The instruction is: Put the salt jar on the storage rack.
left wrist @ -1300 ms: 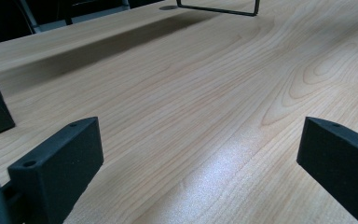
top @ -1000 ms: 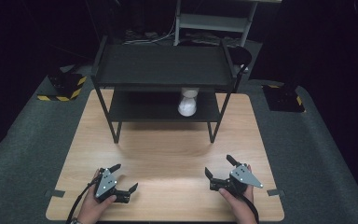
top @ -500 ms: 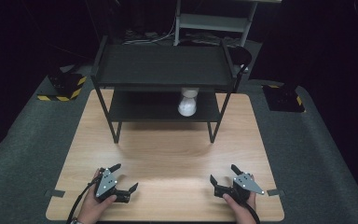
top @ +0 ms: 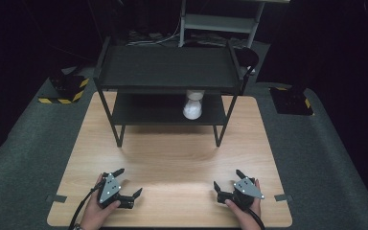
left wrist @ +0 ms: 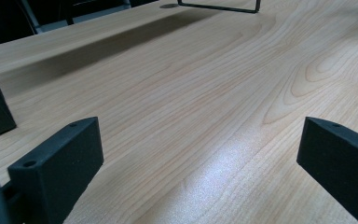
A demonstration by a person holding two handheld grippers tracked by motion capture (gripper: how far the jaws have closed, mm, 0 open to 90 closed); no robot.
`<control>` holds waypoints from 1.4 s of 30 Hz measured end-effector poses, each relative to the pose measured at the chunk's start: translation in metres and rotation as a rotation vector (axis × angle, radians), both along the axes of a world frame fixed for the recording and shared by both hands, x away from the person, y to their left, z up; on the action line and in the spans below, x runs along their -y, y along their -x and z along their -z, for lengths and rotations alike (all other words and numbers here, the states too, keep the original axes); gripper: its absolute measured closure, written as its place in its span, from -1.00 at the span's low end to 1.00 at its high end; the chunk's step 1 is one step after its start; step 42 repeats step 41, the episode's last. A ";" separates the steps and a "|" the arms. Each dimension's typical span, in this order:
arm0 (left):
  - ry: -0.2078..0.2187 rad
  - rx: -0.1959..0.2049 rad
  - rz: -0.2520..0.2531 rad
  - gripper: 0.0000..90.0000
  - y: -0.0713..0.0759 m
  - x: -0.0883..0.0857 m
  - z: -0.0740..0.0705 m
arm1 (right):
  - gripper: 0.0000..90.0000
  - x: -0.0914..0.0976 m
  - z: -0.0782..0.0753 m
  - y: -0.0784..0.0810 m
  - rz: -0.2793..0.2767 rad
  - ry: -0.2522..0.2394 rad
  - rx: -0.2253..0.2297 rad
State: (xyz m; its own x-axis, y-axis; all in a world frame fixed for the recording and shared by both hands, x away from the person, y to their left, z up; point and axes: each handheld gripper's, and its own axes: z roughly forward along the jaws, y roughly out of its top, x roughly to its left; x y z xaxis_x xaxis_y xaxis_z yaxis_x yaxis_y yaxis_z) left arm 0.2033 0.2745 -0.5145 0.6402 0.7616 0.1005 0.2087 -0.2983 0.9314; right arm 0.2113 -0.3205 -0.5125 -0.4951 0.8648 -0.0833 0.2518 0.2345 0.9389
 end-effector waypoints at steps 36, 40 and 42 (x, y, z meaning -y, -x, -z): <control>-0.008 0.005 0.011 -0.99 -0.001 0.000 0.000 | -0.98 0.004 0.002 -0.001 0.011 -0.038 -0.002; -0.011 0.008 0.012 -0.99 0.000 0.000 0.000 | -0.98 0.004 0.003 0.001 0.029 -0.066 0.004; -0.011 0.008 0.012 -0.99 0.000 0.000 0.000 | -0.98 0.004 0.003 0.001 0.044 -0.085 0.002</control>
